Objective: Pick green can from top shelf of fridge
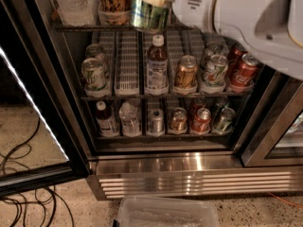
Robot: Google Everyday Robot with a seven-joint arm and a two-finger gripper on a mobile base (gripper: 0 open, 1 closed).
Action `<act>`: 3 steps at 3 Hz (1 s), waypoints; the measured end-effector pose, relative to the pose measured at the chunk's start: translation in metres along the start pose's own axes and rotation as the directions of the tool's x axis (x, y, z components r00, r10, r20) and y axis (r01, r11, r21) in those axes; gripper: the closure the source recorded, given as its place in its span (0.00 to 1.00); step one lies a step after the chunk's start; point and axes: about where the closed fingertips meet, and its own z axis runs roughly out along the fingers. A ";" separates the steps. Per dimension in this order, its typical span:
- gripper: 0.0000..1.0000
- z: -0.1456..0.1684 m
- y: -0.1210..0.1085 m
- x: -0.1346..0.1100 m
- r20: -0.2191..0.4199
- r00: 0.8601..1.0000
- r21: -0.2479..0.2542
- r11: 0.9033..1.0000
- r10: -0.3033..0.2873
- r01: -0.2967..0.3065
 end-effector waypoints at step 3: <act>1.00 -0.049 0.032 0.118 -0.305 0.944 0.002 0.991 0.129 -0.134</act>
Offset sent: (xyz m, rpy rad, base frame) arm -0.1010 0.0056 -0.1169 -0.1379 0.3842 0.0926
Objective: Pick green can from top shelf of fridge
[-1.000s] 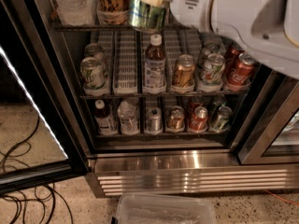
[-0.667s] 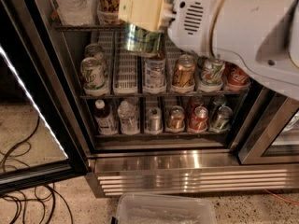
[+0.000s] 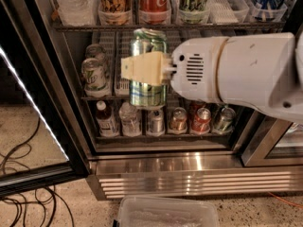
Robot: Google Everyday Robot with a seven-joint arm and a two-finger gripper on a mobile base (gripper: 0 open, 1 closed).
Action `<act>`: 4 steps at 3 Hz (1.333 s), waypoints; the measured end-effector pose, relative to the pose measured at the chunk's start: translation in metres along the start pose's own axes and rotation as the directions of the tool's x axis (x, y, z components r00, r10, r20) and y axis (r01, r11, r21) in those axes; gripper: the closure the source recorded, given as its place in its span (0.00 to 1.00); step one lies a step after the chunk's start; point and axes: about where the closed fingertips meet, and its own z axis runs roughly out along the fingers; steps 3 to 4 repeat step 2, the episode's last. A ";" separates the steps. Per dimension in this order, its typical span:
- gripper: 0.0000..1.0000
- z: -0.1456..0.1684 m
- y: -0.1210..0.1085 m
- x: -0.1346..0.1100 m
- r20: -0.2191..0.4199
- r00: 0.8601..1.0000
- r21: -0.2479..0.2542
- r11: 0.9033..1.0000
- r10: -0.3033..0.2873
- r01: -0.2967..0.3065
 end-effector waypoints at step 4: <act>1.00 -0.007 0.001 0.026 -0.072 0.997 0.005 1.000 0.024 -0.024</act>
Offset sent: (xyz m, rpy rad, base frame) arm -0.0159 -0.0035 -0.0161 -0.0272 0.0544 0.0145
